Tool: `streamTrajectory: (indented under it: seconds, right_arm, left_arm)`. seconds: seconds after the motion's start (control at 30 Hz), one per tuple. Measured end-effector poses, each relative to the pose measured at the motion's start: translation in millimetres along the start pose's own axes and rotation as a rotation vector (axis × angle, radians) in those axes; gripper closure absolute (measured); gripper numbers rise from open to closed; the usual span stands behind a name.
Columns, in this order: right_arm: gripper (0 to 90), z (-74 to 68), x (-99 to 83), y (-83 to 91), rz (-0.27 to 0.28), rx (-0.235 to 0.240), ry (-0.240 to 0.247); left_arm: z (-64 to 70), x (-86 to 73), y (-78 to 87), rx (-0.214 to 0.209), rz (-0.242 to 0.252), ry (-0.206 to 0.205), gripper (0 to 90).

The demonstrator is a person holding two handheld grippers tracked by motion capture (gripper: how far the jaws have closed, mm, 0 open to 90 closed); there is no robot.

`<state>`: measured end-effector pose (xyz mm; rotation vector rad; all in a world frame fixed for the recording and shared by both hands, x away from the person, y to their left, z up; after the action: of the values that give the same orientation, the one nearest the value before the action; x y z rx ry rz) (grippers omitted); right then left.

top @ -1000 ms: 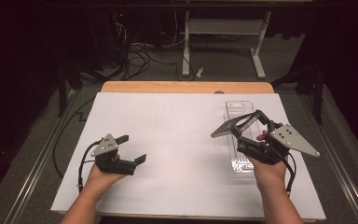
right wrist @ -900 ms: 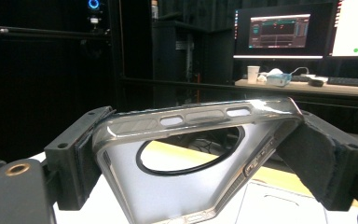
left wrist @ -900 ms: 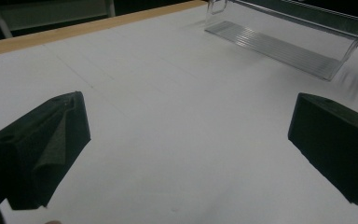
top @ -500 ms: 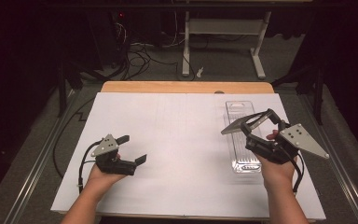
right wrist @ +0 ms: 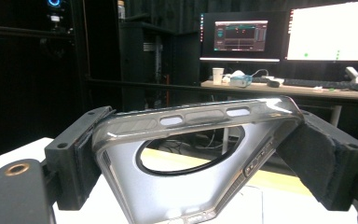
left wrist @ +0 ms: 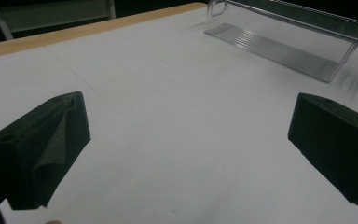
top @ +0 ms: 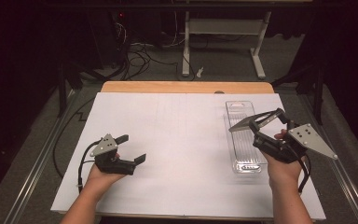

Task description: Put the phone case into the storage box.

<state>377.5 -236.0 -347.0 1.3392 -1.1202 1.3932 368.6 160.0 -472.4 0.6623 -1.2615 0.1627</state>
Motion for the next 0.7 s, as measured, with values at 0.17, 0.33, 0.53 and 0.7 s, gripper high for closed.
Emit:
streamTrajectory:
  seconds: [0.17,0.33,0.53,0.7]
  right_arm:
    - [14.1,7.1,-1.4,-0.2,-0.001,-0.023,0.012]
    - [14.1,15.5,-4.8,-0.9,-0.011,-0.049,0.006]
    - [14.0,19.2,-1.3,1.6,0.002,-0.065,0.008]
    - [14.0,21.0,-0.6,2.6,0.004,-0.077,0.008]
  left_arm:
    - [-0.3,0.3,0.4,0.002,0.003,0.000,0.2]
    - [0.0,0.5,0.4,0.001,0.003,0.000,0.2]
    - [-0.3,0.5,0.9,0.000,0.003,0.001,0.2]
    - [0.5,0.2,0.0,-0.002,0.000,-0.001,0.2]
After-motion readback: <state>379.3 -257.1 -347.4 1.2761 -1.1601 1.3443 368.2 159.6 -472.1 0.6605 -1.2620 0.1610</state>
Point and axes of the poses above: each handheld gripper's, and its own axes: y roughly backward along the jaws, x roughly out of its top, z roughly to its right, the point moved 8 cm from there along -y, roughly forward along the jaws, and after that the axes turned 9 degrees about -x, right-handed, at the moved point
